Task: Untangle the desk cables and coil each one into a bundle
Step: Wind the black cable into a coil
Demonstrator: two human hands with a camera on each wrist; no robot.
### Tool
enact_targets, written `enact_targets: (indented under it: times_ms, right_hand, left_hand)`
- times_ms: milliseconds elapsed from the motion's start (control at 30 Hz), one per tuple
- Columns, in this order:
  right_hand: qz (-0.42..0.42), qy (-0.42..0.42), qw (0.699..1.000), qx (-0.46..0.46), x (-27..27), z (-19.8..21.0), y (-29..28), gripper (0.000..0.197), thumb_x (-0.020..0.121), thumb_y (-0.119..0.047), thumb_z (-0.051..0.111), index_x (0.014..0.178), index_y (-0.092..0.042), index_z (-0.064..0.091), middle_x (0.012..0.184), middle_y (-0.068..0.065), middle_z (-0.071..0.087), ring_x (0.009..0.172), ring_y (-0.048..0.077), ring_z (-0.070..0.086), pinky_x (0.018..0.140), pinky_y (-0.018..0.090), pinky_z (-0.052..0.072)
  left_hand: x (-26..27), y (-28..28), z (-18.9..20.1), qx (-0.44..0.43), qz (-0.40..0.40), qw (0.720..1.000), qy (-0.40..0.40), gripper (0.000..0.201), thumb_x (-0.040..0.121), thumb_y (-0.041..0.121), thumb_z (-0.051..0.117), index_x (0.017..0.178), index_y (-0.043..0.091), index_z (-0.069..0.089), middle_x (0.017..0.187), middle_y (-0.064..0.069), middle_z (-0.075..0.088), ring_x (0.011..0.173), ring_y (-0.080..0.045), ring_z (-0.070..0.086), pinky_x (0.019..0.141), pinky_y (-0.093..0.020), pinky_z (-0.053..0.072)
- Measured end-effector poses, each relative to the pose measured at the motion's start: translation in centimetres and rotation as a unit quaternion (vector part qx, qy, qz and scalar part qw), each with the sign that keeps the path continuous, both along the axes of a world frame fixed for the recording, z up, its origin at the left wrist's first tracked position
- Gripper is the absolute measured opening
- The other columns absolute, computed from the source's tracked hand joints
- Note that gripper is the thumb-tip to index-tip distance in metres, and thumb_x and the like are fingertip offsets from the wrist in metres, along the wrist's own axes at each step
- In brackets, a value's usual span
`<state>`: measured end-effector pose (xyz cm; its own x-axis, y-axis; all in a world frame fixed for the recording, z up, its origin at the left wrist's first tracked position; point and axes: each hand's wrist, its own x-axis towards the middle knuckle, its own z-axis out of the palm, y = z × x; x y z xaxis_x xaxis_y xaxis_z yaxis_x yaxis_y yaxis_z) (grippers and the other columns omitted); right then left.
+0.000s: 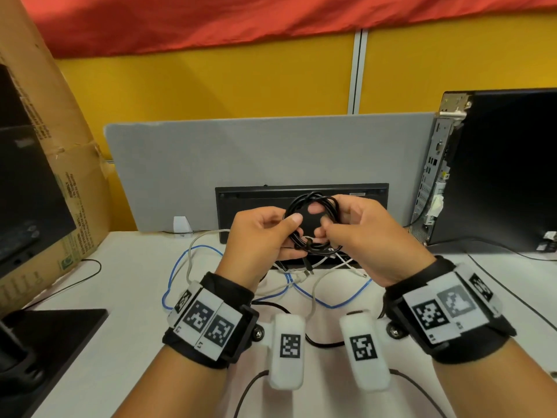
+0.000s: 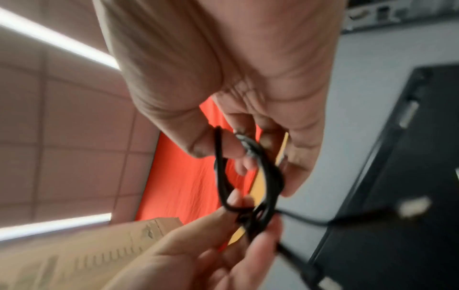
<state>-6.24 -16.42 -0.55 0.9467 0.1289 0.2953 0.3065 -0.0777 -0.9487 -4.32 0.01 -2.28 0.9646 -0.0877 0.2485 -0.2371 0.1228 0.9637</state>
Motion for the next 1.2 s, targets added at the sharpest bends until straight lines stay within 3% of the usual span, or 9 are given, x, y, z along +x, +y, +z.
enact_targets:
  times_ms: [100,267,400,600,733,833,967,1100,1200]
  right_hand:
    - [-0.092,-0.054,0.983,-0.151,0.4,0.1,-1.0,0.024,0.083,0.001,0.063,0.086,-0.021,0.072,0.073,0.0,0.074,0.071,0.018,0.071,0.071,0.031,0.058]
    - [-0.12,-0.025,0.988,-0.098,0.6,0.6,-2.5,0.016,0.089,-0.012,0.067,0.075,-0.009,0.074,0.062,0.006,0.07,0.057,0.017,0.067,0.061,0.027,0.059]
    - [-0.11,-0.015,0.993,-0.04,0.5,0.9,-2.6,0.027,0.092,-0.013,0.062,0.07,-0.02,0.076,0.074,0.006,0.073,0.057,0.012,0.056,0.062,0.028,0.057]
    - [-0.22,-0.152,0.924,-0.274,0.9,0.4,-3.2,0.01,0.088,-0.021,0.068,0.091,-0.025,0.077,0.08,-0.006,0.065,0.072,0.005,0.057,0.068,0.018,0.043]
    - [-0.223,-0.156,0.945,-0.181,1.5,-0.5,-2.4,0.009,0.083,-0.016,0.073,0.087,-0.022,0.078,0.075,-0.01,0.072,0.069,0.004,0.067,0.07,0.015,0.051]
    - [-0.14,-0.128,0.981,-0.024,1.4,-0.9,-1.3,0.01,0.082,-0.005,0.073,0.085,-0.013,0.079,0.074,0.003,0.076,0.07,0.017,0.073,0.07,0.025,0.058]
    - [-0.045,-0.074,0.989,0.117,1.0,-0.9,-0.2,0.008,0.083,-0.002,0.071,0.087,-0.001,0.077,0.085,0.014,0.076,0.084,0.028,0.074,0.077,0.034,0.059]
    - [-0.001,-0.077,0.991,0.109,0.8,-0.7,0.1,0.024,0.086,-0.002,0.057,0.083,-0.01,0.079,0.089,0.013,0.076,0.09,0.027,0.073,0.08,0.036,0.057]
    - [0.034,-0.118,0.992,0.041,0.3,-0.4,0.2,0.013,0.08,-0.023,0.07,0.088,-0.023,0.079,0.091,0.004,0.077,0.091,0.019,0.072,0.081,0.03,0.057]
  left_hand:
    - [0.3,0.6,0.1,-0.018,0.049,0.999,-0.003,0.009,0.09,0.009,0.065,0.089,0.001,0.07,0.076,-0.015,0.069,0.072,-0.026,0.073,0.057,-0.029,0.059]
    - [0.8,1.3,-0.1,-0.006,0.112,0.994,0.002,0.008,0.089,0.011,0.067,0.089,0.004,0.07,0.079,-0.013,0.069,0.075,-0.024,0.071,0.061,-0.032,0.06]
    - [0.9,1.3,-0.1,-0.011,0.125,0.992,0.005,0.006,0.089,0.012,0.067,0.084,0.01,0.07,0.074,-0.009,0.068,0.074,-0.024,0.073,0.059,-0.032,0.06]
    - [0.4,1.4,0.4,-0.069,0.062,0.995,0.035,0.011,0.091,0.015,0.065,0.095,0.006,0.068,0.069,-0.005,0.072,0.072,-0.023,0.074,0.059,-0.03,0.059]
    - [0.0,0.9,0.5,-0.07,0.015,0.996,0.056,0.01,0.09,0.018,0.066,0.083,0.011,0.067,0.08,-0.007,0.075,0.065,-0.013,0.07,0.057,-0.02,0.055]
    - [-0.2,0.2,0.4,-0.096,0.002,0.994,0.06,0.01,0.089,0.012,0.067,0.079,0.008,0.067,0.084,-0.012,0.075,0.068,-0.017,0.072,0.059,-0.018,0.055]
    - [-0.3,-0.1,0.2,-0.12,0.006,0.992,0.05,0.003,0.087,0.005,0.067,0.087,0.003,0.069,0.083,-0.014,0.075,0.075,-0.02,0.074,0.061,-0.018,0.056]
    - [-0.3,-0.3,0.0,-0.117,0.022,0.992,0.044,0.002,0.086,0.002,0.068,0.086,0.003,0.069,0.088,-0.018,0.075,0.082,-0.023,0.074,0.061,-0.019,0.056]
    - [-0.2,-0.3,-0.2,-0.12,0.036,0.991,0.043,0.004,0.085,0.001,0.068,0.085,0.003,0.071,0.083,-0.014,0.075,0.077,-0.021,0.074,0.06,-0.02,0.056]
